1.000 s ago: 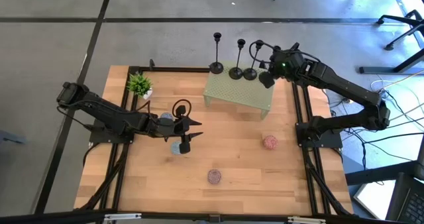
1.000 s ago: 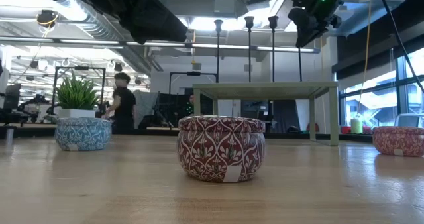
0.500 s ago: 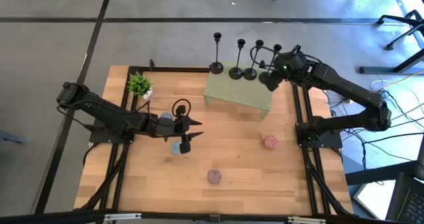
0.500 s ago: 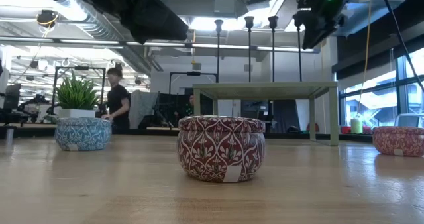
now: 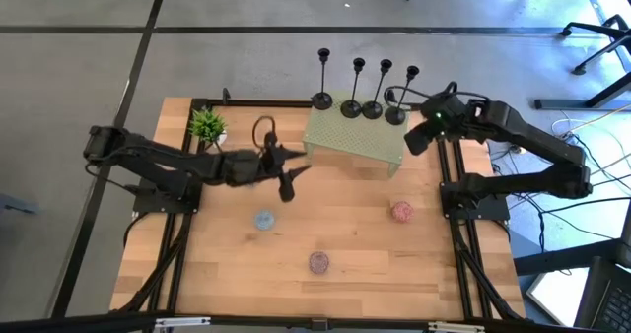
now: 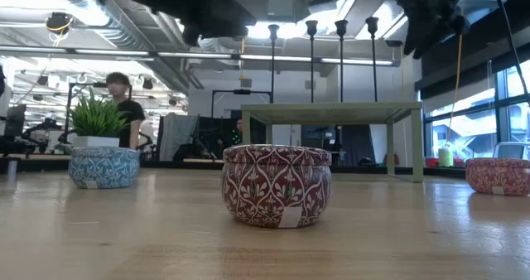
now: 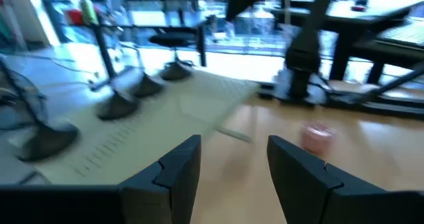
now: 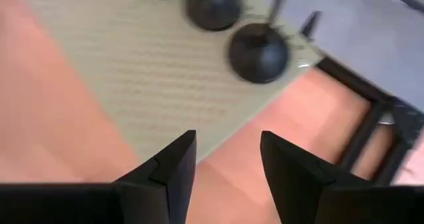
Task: Pick & Place candle stick holders
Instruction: Adjust the black candle holder on the shelf
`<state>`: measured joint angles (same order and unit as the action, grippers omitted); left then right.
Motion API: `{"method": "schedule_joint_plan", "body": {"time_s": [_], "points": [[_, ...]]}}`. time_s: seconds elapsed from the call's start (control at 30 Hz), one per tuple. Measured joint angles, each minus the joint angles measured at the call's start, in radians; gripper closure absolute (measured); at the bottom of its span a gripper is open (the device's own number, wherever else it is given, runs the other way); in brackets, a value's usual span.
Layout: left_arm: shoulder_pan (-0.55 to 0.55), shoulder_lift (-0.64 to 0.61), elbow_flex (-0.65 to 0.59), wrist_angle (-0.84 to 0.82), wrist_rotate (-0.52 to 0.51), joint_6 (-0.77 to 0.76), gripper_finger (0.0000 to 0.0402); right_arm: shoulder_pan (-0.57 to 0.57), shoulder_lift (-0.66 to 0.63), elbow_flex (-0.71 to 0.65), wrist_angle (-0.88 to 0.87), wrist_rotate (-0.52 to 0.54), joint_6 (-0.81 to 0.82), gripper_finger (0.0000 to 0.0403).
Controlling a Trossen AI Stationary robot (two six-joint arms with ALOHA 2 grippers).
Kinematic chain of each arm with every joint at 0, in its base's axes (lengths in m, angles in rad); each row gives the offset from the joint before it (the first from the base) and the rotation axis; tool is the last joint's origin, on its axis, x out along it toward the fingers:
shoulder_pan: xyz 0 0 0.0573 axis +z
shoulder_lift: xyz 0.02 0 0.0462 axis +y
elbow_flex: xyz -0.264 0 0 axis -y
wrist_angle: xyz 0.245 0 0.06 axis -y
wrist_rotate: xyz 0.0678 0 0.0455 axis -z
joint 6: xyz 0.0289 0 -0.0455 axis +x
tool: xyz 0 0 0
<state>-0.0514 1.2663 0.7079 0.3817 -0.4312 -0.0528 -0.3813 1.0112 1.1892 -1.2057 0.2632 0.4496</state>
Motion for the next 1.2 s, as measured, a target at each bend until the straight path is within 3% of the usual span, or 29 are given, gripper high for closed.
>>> {"method": "schedule_joint_plan", "body": {"time_s": [0.17,0.33,0.47,0.57,0.67,0.8,0.93,1.07,1.2], "points": [[0.144,0.000,0.059,-0.028,0.061,0.106,0.0231,0.142,0.000,0.000,0.004,0.012,0.028,0.0231],[0.279,0.000,0.090,-0.027,0.115,0.119,0.0231,0.339,-0.009,-0.024,0.037,0.078,-0.012,0.0231],[0.387,0.000,0.092,-0.028,0.270,0.100,0.0231,0.479,-0.069,-0.162,0.169,0.221,0.022,0.0231],[0.453,0.022,0.093,-0.002,0.351,0.080,0.0231,0.543,-0.124,-0.306,0.287,0.240,0.020,0.0231],[0.518,0.062,0.093,0.045,0.432,0.076,0.0231,0.567,-0.179,-0.422,0.391,0.234,-0.019,0.0231],[0.581,0.153,0.092,0.124,0.537,0.056,0.0231,0.553,-0.238,-0.450,0.436,0.238,-0.095,0.0231],[0.623,0.249,0.106,0.240,0.513,0.063,0.0231,0.551,-0.285,-0.448,0.533,0.189,-0.179,0.0231],[0.665,0.340,0.186,0.245,0.513,0.043,0.0231,0.552,-0.293,-0.447,0.600,0.059,-0.257,0.0231],[0.676,0.425,0.264,0.244,0.520,0.044,0.0231,0.552,-0.288,-0.447,0.612,-0.007,-0.304,0.0231]]}}
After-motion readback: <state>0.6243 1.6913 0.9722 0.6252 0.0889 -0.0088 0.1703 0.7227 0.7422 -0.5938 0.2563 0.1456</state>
